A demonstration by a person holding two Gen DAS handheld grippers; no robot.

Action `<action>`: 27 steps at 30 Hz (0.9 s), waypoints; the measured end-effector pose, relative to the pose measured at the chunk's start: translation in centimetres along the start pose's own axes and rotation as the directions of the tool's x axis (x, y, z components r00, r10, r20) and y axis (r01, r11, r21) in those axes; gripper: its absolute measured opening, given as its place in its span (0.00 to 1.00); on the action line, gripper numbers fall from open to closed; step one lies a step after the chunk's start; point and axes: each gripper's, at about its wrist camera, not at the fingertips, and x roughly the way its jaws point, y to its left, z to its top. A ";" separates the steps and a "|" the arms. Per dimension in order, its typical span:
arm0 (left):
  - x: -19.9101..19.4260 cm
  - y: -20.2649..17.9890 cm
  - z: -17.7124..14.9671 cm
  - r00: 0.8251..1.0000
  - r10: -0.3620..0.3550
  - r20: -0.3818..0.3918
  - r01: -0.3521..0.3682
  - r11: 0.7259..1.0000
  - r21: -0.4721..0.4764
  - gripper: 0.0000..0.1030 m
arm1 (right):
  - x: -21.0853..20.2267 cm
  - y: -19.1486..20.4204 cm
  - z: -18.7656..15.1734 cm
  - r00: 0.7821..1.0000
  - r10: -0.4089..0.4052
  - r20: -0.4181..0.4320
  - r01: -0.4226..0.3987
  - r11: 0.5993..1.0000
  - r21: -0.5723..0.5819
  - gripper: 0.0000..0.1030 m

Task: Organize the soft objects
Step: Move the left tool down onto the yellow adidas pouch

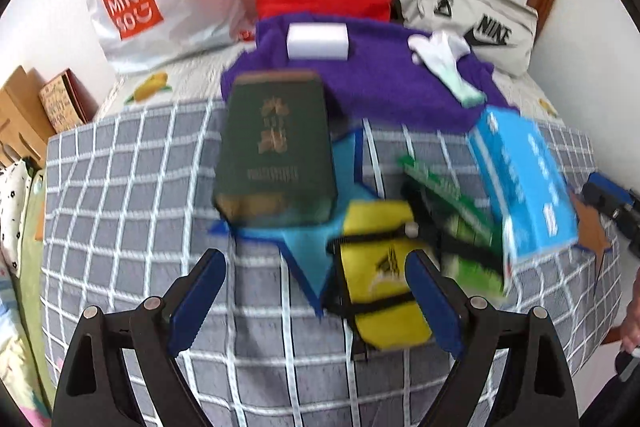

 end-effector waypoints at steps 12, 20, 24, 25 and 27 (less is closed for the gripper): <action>2.0 -3.7 -3.8 0.997 -0.054 -0.051 0.059 0.993 0.107 0.89 | -0.7 0.3 -3.3 1.000 0.006 -0.008 -0.006 1.000 0.009 0.48; 4.0 -5.8 -3.3 0.997 0.015 -0.077 -0.001 0.984 0.177 0.89 | 0.0 -0.1 -4.1 0.999 0.006 -0.033 -0.005 1.000 0.021 0.48; 3.4 -3.9 -3.8 0.998 -0.009 -0.060 0.018 0.988 0.156 0.76 | 0.2 0.0 -4.3 0.999 -0.001 -0.039 0.002 1.000 0.015 0.48; 3.3 -3.4 -4.0 0.998 -0.015 -0.067 0.025 0.988 0.152 0.72 | 0.2 0.0 -4.3 0.999 0.002 -0.039 -0.002 1.000 0.017 0.48; 2.9 -2.0 -4.5 0.997 -0.029 -0.074 0.038 0.990 0.133 0.72 | 0.2 0.1 -4.3 0.999 0.005 -0.039 -0.004 1.000 0.018 0.48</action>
